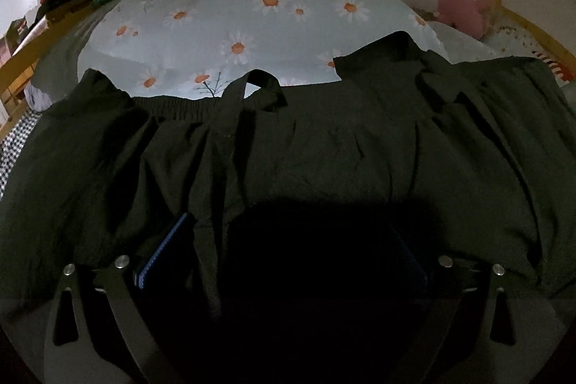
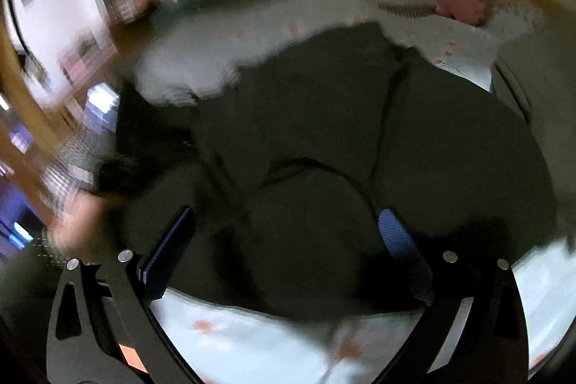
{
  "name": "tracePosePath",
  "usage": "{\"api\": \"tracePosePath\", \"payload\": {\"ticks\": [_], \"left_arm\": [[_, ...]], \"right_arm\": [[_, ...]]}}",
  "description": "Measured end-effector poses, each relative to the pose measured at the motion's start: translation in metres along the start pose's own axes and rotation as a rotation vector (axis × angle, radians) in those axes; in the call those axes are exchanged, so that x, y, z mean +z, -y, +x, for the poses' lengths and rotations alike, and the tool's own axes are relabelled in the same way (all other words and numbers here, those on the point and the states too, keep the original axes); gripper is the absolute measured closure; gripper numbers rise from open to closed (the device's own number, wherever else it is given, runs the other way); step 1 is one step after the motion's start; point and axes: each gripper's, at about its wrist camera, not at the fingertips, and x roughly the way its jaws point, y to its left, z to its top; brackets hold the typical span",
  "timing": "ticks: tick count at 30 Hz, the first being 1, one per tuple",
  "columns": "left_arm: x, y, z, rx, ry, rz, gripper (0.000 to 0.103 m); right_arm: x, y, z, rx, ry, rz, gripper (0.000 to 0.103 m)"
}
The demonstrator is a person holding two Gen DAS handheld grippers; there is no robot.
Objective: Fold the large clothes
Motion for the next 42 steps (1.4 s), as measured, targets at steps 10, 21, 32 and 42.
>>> {"api": "tracePosePath", "payload": {"ticks": [10,21,32,42], "left_arm": [[-0.002,0.0,0.001,-0.016,-0.003,-0.012,0.004],[-0.005,-0.002,0.003,-0.039,0.005,-0.015,0.004],[-0.007,-0.002,0.004,-0.007,0.03,-0.034,0.004],[-0.005,0.006,0.004,0.02,0.038,-0.005,0.005]], "right_arm": [[-0.097,0.087,-0.02,0.222,-0.033,0.659,0.003],[-0.056,0.112,0.05,0.358,0.062,0.87,0.002],[-0.034,0.087,0.054,0.303,0.075,0.72,0.044],[-0.005,0.022,0.028,0.235,0.208,0.5,0.063]]}}
